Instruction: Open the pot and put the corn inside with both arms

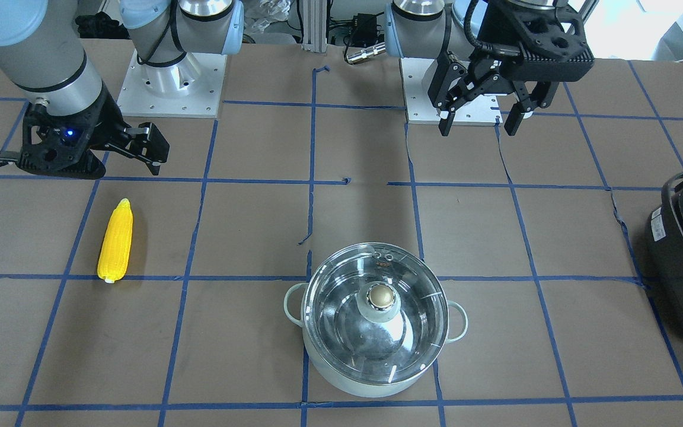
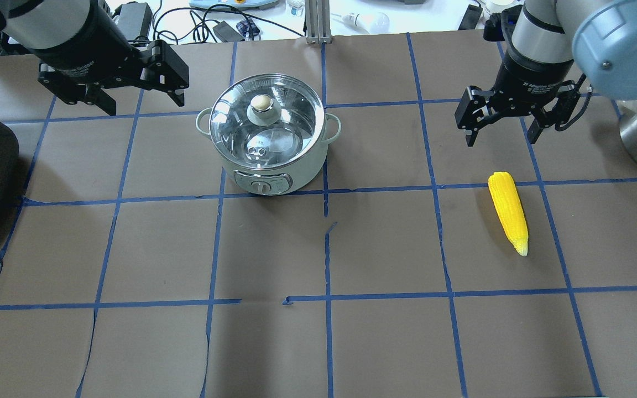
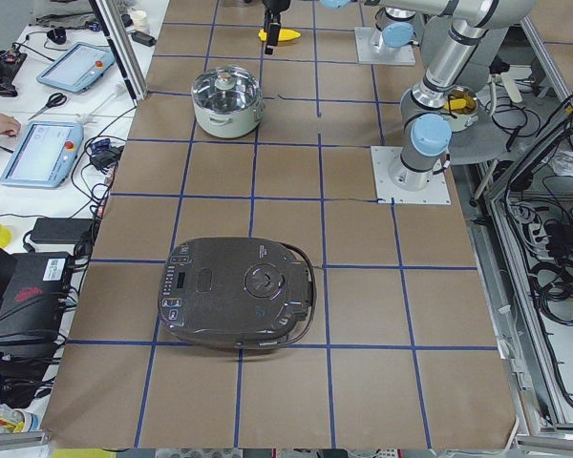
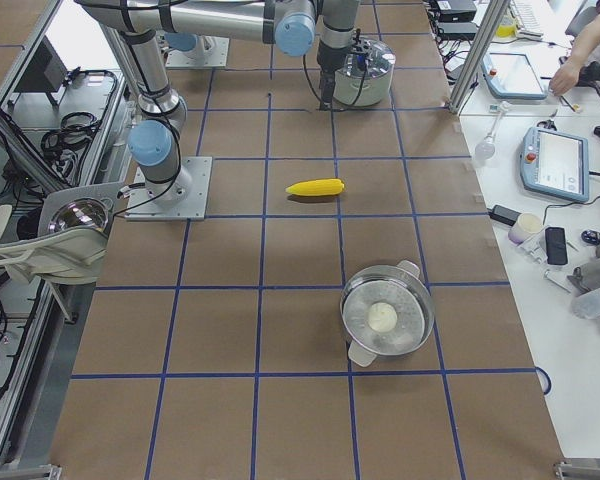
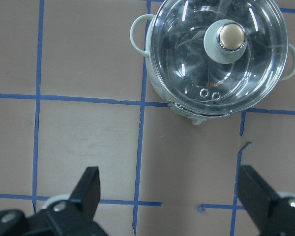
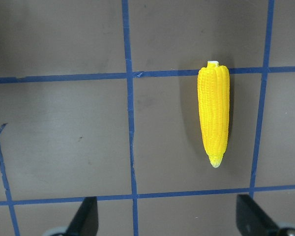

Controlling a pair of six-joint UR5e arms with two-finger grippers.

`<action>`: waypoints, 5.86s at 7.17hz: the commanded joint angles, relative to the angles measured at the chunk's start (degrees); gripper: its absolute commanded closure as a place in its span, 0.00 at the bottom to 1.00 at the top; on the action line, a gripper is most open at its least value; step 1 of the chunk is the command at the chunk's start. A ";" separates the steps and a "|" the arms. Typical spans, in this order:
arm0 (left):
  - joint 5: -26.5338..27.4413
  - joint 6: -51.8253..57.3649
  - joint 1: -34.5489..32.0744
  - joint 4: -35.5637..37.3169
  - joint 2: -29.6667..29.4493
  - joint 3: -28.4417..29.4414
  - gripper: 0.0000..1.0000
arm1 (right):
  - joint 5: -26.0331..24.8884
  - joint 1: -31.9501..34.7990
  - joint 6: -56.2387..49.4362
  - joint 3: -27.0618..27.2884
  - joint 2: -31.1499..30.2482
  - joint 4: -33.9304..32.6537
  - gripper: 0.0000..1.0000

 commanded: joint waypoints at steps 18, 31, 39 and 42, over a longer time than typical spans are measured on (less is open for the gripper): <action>0.95 -6.51 -8.19 14.12 -31.92 10.93 0.07 | 3.71 -12.27 -17.16 22.18 11.15 -44.49 1.00; 2.26 7.41 5.05 -2.11 -24.38 12.60 1.00 | 9.07 14.00 26.39 -17.09 22.19 -24.26 1.00; 2.09 30.99 23.62 24.71 -20.05 -13.40 1.00 | 9.06 26.59 21.78 -30.32 36.18 -28.82 1.00; 1.13 31.19 23.88 38.67 -21.63 -20.60 1.00 | 9.15 26.85 16.41 -29.71 35.67 -29.80 0.00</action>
